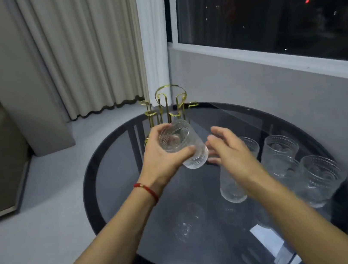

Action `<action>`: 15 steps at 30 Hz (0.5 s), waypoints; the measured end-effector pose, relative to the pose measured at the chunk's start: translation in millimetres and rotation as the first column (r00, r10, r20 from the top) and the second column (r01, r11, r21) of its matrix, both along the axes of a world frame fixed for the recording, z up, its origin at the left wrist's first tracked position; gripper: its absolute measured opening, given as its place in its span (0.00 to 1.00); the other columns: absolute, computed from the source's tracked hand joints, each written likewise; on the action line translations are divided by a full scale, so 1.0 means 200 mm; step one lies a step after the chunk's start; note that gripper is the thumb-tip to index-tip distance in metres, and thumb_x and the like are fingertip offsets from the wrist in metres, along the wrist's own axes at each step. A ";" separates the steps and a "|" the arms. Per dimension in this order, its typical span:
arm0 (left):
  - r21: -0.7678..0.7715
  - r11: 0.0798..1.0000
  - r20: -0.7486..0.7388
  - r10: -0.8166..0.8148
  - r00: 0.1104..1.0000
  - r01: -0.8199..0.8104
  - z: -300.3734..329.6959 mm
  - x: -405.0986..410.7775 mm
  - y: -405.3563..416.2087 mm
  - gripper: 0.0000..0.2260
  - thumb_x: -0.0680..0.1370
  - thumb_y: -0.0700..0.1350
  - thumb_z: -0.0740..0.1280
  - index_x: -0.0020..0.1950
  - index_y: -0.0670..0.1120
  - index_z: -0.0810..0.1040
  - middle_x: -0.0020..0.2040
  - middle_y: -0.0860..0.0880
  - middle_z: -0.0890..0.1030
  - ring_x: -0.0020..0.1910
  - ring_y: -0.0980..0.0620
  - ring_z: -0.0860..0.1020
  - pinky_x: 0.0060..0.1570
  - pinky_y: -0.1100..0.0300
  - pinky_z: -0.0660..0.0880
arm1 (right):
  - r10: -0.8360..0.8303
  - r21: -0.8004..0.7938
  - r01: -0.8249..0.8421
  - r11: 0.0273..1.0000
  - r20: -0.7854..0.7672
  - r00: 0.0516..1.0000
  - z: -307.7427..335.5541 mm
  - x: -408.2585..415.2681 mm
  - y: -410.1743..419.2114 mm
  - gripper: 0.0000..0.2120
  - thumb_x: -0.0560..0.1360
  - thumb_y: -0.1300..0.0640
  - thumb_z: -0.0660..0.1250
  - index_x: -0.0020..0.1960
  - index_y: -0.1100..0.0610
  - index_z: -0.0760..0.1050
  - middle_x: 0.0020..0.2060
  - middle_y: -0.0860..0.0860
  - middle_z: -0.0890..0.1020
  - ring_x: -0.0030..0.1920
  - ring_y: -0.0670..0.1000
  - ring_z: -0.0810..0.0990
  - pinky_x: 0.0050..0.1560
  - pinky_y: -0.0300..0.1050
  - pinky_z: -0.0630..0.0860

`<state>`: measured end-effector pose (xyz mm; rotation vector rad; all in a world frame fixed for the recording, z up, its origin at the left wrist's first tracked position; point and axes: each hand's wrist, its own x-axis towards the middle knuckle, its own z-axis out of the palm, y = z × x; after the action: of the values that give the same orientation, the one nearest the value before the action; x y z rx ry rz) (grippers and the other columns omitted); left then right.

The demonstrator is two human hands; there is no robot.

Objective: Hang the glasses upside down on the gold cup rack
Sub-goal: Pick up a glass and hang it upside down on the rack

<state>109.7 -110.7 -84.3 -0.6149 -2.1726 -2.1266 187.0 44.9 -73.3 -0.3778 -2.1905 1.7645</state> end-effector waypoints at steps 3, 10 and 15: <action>0.245 0.969 0.203 -0.083 0.976 0.032 -0.04 -0.10 0.03 0.32 0.61 0.46 0.81 0.64 0.52 0.76 0.62 0.50 0.80 0.62 0.45 0.81 0.51 0.36 0.83 | 0.008 -0.085 -0.001 0.996 0.083 0.997 0.05 -0.15 0.00 0.26 0.82 0.44 0.63 0.78 0.48 0.67 0.74 0.48 0.75 0.69 0.55 0.80 0.68 0.61 0.78; 0.200 0.978 0.137 -0.079 0.987 0.050 -0.09 -0.25 0.06 0.32 0.65 0.54 0.80 0.68 0.54 0.77 0.64 0.50 0.81 0.62 0.52 0.81 0.58 0.55 0.80 | 0.064 -0.495 -0.015 0.869 0.082 0.995 0.08 -0.33 -0.01 0.18 0.85 0.52 0.62 0.68 0.61 0.78 0.58 0.60 0.88 0.55 0.59 0.88 0.52 0.58 0.84; -0.179 0.954 -0.222 0.201 0.954 -0.242 -0.23 -0.40 -0.04 0.11 0.77 0.58 0.67 0.54 0.54 0.79 0.52 0.53 0.80 0.54 0.53 0.78 0.53 0.52 0.79 | -0.360 0.117 0.365 0.924 -0.059 0.931 0.24 -0.35 0.22 0.29 0.78 0.42 0.71 0.74 0.53 0.70 0.68 0.53 0.79 0.63 0.57 0.82 0.63 0.62 0.81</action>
<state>28.8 -117.8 -129.8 -0.5391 -2.2417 -1.6684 116.4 89.9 -25.9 -0.6669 -2.0327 1.4158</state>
